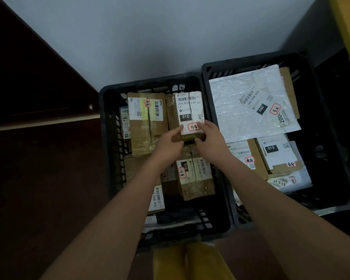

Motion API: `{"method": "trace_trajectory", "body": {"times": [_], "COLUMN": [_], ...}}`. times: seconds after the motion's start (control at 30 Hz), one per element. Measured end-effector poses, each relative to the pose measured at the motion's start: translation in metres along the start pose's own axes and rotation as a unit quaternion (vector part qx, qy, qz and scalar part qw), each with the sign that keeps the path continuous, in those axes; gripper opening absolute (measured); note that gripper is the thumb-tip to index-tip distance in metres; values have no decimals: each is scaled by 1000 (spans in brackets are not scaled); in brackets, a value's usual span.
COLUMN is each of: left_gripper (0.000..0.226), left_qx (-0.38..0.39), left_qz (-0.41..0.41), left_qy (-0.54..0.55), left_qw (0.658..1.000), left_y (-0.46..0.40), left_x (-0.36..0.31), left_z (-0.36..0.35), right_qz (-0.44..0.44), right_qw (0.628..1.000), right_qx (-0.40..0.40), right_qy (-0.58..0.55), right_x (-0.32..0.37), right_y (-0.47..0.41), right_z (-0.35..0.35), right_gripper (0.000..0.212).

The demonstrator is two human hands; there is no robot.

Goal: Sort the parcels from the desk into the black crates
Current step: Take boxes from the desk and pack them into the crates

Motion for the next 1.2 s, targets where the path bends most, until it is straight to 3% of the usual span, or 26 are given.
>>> {"method": "trace_trajectory", "body": {"times": [0.17,0.37,0.5,0.67,0.93,1.2], "left_gripper": [66,74,72,78,91,92], "left_qx": [25,45,54,60,33,-10], "left_qz": [-4,-6,-12,-58,-62,-178], "left_qy": [-8,-81,-125,-162,-339,-421], "left_qw": [1000,996,991,983,938,889], "left_y": [-10,-24,-29,-17,29,130], "left_x": [-6,-25,-31,-41,-8,-54], "left_z": [-6,-8,-8,-7,21,45], "right_qz": [38,102,90,67,86,63], "right_qw": [994,988,971,979,984,976], "right_qx": [-1,14,16,47,11,-42], "right_qy": [98,111,220,189,155,205], "right_x": [1,16,12,11,10,25], "right_y": [-4,-12,-20,-22,53,146], "right_z": [2,-5,-3,2,27,61], "right_gripper": [65,74,85,84,84,91]}}
Point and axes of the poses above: each hand's wrist, its own y-axis away from the middle knuckle, its own z-axis out of the back of the hand, x = y × z, the point moved 10 cm from there along -y, towards the middle knuckle, and after that the axes turned 6 degrees about -x, right-handed, at the moved point
